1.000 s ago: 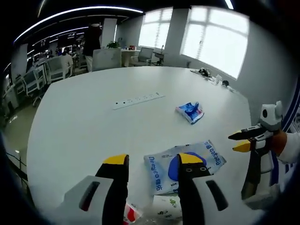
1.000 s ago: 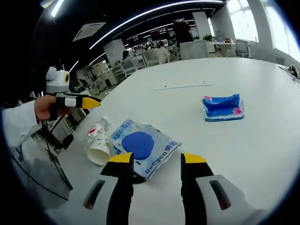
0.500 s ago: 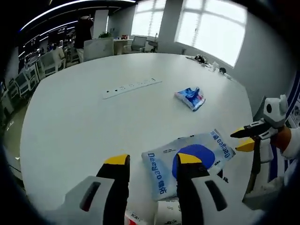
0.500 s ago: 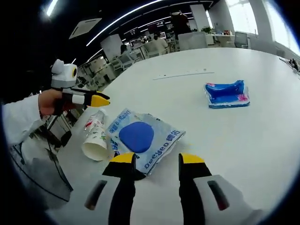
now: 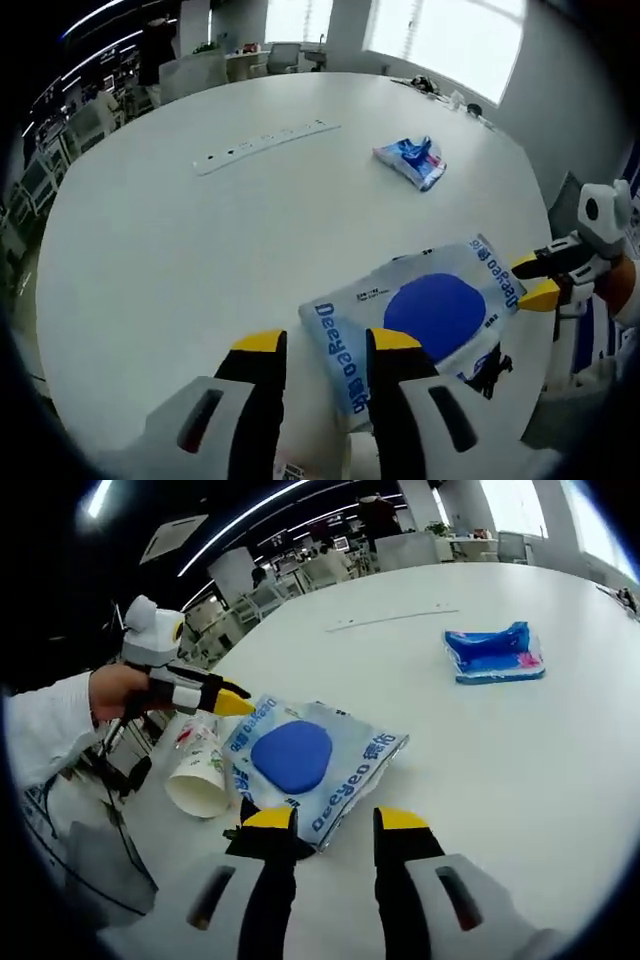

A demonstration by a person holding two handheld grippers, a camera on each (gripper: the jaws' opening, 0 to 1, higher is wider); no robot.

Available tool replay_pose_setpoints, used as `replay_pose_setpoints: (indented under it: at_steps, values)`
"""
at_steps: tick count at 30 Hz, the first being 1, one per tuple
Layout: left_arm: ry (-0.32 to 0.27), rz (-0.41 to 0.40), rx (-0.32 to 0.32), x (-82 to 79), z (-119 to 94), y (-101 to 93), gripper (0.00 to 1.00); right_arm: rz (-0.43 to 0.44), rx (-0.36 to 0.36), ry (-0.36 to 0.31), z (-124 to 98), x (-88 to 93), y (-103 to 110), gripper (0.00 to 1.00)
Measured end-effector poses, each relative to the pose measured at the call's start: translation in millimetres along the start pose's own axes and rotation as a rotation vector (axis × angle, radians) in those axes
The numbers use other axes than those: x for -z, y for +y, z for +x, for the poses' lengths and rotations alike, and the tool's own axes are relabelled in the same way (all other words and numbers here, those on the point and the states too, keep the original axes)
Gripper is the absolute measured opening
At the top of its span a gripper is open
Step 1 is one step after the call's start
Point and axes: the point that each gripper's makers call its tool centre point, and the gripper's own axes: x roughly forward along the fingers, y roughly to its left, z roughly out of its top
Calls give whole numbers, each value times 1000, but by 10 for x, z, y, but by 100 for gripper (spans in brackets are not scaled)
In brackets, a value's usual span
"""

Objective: Arrange the tabletop items into an orderly group along one side of the table until the central work area is clear of visible clutter.

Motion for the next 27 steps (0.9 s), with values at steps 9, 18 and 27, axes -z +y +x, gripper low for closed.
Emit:
replay_pose_setpoints:
  at_steps: [9,18,27]
  values:
    - [48,19,20,91,117,-20,21,18,-19,16,35,48,48,15]
    - [66,43,41,138,189,-28,12,33,-26,23,62,50,45,6]
    - [64,35,64,140,178,-82,2,23,-34,25,53,5,53,2]
